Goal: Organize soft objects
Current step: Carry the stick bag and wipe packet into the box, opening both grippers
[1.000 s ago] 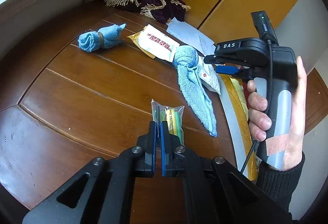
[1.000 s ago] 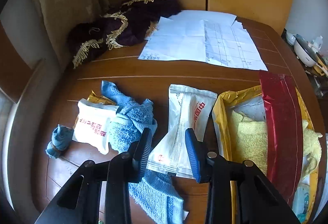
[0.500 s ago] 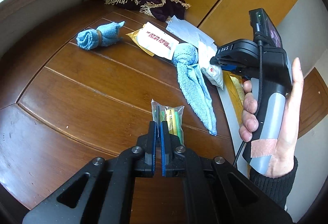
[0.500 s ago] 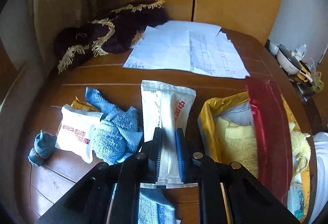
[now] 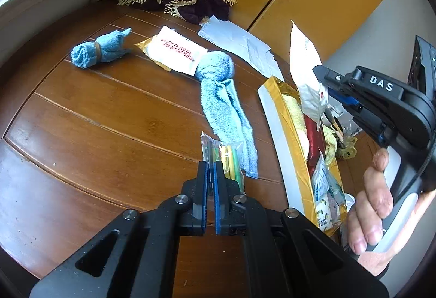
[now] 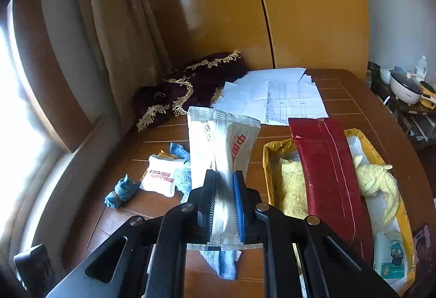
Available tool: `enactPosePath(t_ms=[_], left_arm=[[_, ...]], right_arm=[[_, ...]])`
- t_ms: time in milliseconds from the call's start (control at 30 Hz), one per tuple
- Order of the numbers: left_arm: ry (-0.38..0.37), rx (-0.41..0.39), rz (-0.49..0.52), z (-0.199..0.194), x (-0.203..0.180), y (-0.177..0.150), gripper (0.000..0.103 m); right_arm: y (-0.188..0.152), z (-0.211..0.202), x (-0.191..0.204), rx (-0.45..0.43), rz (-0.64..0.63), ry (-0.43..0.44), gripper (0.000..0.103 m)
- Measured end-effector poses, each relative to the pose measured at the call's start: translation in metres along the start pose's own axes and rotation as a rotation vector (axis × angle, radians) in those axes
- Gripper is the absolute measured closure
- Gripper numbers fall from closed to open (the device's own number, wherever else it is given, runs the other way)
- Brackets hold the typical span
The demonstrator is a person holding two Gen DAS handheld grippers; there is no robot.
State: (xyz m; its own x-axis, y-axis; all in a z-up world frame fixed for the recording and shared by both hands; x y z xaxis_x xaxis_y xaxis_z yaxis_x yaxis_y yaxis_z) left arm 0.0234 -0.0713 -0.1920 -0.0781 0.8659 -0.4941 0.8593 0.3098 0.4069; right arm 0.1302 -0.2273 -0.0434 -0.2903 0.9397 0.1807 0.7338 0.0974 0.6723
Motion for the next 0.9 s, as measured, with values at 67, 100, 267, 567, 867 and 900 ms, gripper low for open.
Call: enactPosePath(t_ms=[67, 100, 267, 567, 867, 900], left_arm=[[0.001, 0.002, 0.019, 0.000, -0.010, -0.002, 0.101], [0.000, 0.003, 0.029, 0.000, -0.015, -0.003, 0.101], [-0.012, 0.012, 0.072, -0.002, -0.039, -0.007, 0.101], [-0.047, 0.014, 0.109, -0.006, -0.072, -0.006, 0.101], [-0.082, 0.040, 0.123, 0.003, -0.102, -0.002, 0.101], [-0.085, 0.044, 0.125, 0.005, -0.105, -0.002, 0.101]], right_arm=[[-0.009, -0.012, -0.007, -0.014, 0.006, 0.049, 0.090], [-0.015, -0.016, -0.011, -0.016, 0.011, 0.072, 0.090], [-0.041, -0.028, -0.036, 0.000, 0.052, 0.104, 0.090], [-0.058, -0.050, -0.065, -0.024, 0.088, 0.122, 0.090], [-0.060, -0.054, -0.085, -0.019, 0.118, 0.149, 0.090], [-0.060, -0.055, -0.087, -0.020, 0.118, 0.150, 0.089]])
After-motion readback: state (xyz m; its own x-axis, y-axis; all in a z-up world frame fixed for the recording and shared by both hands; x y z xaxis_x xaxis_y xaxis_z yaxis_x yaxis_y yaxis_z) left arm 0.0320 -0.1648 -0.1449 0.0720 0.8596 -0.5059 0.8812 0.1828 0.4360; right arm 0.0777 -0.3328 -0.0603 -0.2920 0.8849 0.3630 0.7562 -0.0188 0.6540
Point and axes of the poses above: each gripper's, at about its wrist camera, not at the fingertips, and z roughly the way its jaws point, x to its left, y to its top, the point moved 9 cm from there along z, roughly the way its jaws point, and after that the axes turned 10 degrees about x, right-handed, at the moved point
